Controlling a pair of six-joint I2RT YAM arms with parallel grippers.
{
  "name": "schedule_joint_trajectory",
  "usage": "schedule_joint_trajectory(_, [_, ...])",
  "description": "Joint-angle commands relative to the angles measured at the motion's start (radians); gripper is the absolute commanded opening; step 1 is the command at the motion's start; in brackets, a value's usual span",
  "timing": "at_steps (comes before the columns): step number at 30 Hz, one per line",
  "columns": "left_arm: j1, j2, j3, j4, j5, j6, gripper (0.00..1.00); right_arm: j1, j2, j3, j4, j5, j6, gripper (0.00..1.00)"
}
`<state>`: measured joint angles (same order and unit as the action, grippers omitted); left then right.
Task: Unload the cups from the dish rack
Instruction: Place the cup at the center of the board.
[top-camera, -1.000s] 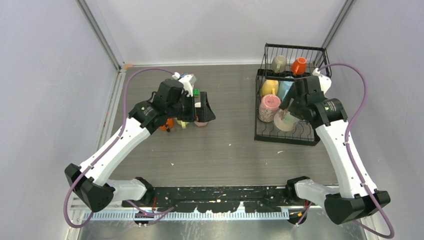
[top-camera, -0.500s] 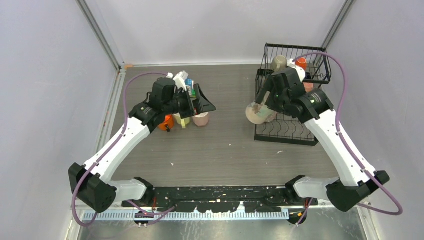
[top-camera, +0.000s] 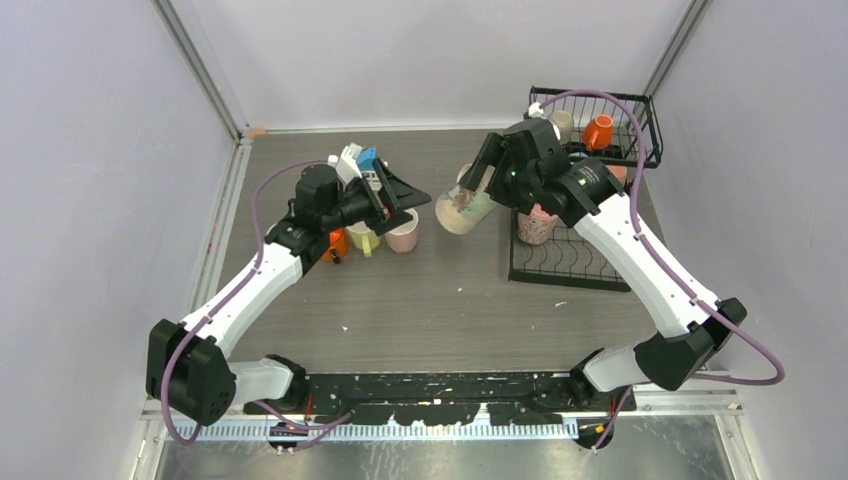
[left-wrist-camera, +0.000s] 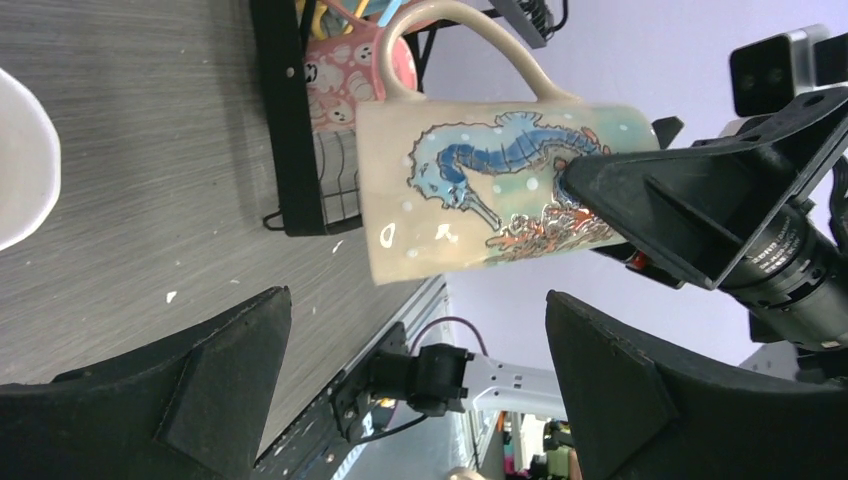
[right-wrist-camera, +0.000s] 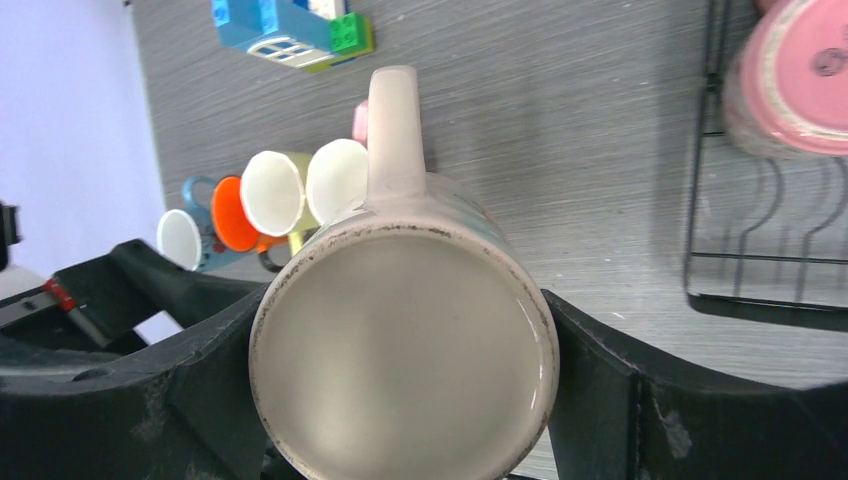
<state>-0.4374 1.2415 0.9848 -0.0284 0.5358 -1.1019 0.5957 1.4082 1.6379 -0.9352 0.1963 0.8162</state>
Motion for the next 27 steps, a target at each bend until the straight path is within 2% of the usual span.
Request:
schedule_joint_trajectory(1, [0.024, 0.005, -0.04, 0.239, 0.045, -0.126, 1.0, 0.009, -0.014, 0.078, 0.194, -0.073, 0.073, 0.24])
schedule_joint_trajectory(10, [0.047, 0.003, -0.085, 0.332, 0.042, -0.191, 1.0, 0.009, -0.002, 0.077, 0.249, -0.129, 0.105, 0.25])
schedule_joint_trajectory(20, [0.051, 0.024, -0.135, 0.497, 0.071, -0.328, 0.97, 0.01, 0.006, 0.056, 0.317, -0.212, 0.146, 0.25])
schedule_joint_trajectory(23, [0.056, 0.021, -0.151, 0.571, 0.084, -0.392, 0.91, 0.009, 0.012, 0.046, 0.347, -0.252, 0.16, 0.25])
schedule_joint_trajectory(27, [0.064, 0.01, -0.192, 0.689, 0.093, -0.49, 0.79, 0.002, 0.012, 0.021, 0.406, -0.317, 0.184, 0.26])
